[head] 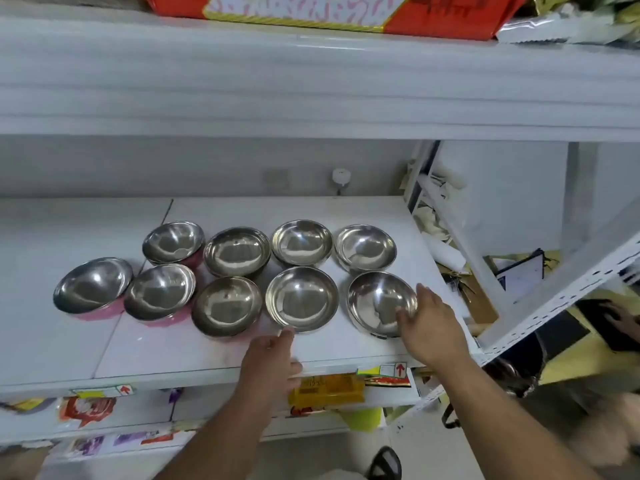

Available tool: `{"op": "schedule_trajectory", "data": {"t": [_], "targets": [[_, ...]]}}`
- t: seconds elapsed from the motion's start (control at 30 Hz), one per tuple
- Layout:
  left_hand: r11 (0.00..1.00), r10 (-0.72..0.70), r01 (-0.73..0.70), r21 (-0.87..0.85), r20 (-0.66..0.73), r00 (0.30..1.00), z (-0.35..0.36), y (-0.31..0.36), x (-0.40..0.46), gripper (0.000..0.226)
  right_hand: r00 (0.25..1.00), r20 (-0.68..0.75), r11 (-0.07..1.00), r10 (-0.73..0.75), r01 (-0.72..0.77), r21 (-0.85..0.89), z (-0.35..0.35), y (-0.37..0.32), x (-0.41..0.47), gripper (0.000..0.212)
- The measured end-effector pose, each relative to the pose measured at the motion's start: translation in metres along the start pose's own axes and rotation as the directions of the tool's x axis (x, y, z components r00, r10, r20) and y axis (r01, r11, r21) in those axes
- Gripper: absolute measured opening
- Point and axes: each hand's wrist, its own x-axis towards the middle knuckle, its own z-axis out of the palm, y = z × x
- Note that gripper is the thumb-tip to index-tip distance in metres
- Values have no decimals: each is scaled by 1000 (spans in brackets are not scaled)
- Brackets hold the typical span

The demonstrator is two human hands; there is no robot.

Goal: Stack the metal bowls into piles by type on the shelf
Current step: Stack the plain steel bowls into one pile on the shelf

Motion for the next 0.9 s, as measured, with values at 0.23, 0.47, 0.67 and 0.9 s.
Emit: {"op": "schedule_trajectory", "data": {"t": [0.23,0.47,0.67,0.9], "targets": [[969,-78,77,-235,5,997,23,11,14,18,960,162,910,226,-268,316,-8,4,14,33],[969,-46,18,-245,-110,993,25,13,18,28,910,322,777,261,-396,489,-10,8,16,21],[975,-7,-5,-220,-54,999,23,14,11,22,929,247,749,276,-369,550,-15,12,8,24],[983,-9,19,-181,58,998,27,10,7,20,952,136,628,273,-283,725,-40,-6,-12,27]]}}
